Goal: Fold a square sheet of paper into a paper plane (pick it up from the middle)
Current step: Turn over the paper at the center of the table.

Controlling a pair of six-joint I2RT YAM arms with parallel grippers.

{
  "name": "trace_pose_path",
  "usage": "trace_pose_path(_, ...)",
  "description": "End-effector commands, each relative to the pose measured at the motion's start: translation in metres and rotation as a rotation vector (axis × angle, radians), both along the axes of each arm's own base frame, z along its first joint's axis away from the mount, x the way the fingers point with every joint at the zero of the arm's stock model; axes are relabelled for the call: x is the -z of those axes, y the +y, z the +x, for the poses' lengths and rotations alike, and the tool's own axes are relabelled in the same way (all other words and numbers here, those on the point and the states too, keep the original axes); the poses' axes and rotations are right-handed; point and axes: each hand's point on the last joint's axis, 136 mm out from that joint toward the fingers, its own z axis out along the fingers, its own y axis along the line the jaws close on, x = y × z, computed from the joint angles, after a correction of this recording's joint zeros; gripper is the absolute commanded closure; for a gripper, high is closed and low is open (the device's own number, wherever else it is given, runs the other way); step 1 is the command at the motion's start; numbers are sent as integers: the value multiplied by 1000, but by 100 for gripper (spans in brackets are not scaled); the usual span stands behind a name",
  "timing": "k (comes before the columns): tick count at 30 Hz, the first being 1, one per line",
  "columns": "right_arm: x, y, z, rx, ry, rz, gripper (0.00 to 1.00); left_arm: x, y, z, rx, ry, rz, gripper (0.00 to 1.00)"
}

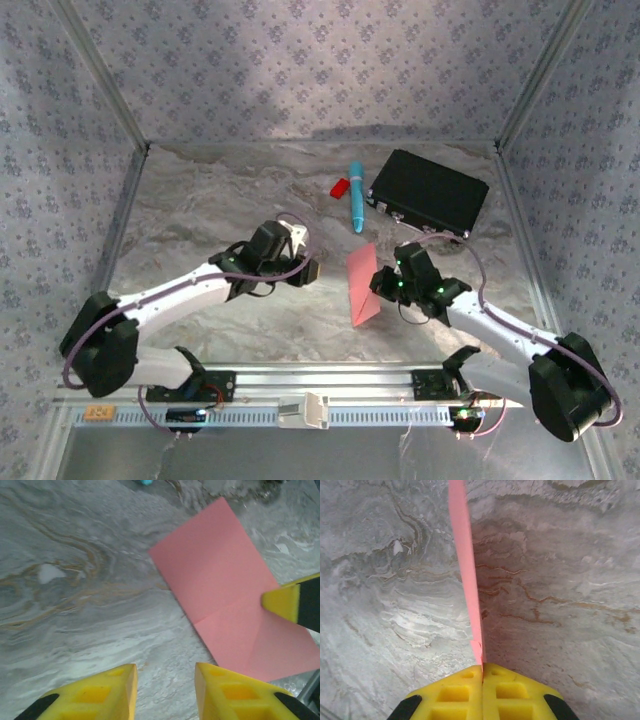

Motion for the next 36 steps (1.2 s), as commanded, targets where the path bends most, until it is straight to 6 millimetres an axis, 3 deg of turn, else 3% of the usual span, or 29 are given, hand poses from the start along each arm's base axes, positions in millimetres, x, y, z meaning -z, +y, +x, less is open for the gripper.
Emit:
trace_pose_path(1, -7, -17, -3, 7, -6, -161, 94, -9, 24, 10, -115, -52, 13, 63)
trace_pose_path(11, -37, -39, -1, 9, -67, -524, 94, -17, 59, 12, -230, -89, 25, 52)
trace_pose_path(18, -63, -44, 8, -6, -99, -985, 96, -25, 83, 18, -335, -125, 48, 41)
trace_pose_path(21, -66, -27, 13, -28, -99, -1114, 97, -31, 102, 19, -410, -150, 67, 35)
trace_pose_path(26, -33, 25, 18, -177, -80, -1158, 98, -40, 159, 13, -646, -220, 106, 32)
trace_pose_path(29, -13, 57, 18, -220, -68, -1058, 98, -46, 194, 2, -780, -258, 114, 33)
trace_pose_path(31, -1, 76, 17, -252, -60, -959, 97, -50, 206, -4, -816, -281, 101, 33)
trace_pose_path(36, 12, 111, 14, -306, -47, -710, 88, -50, 216, -11, -844, -295, 70, 34)
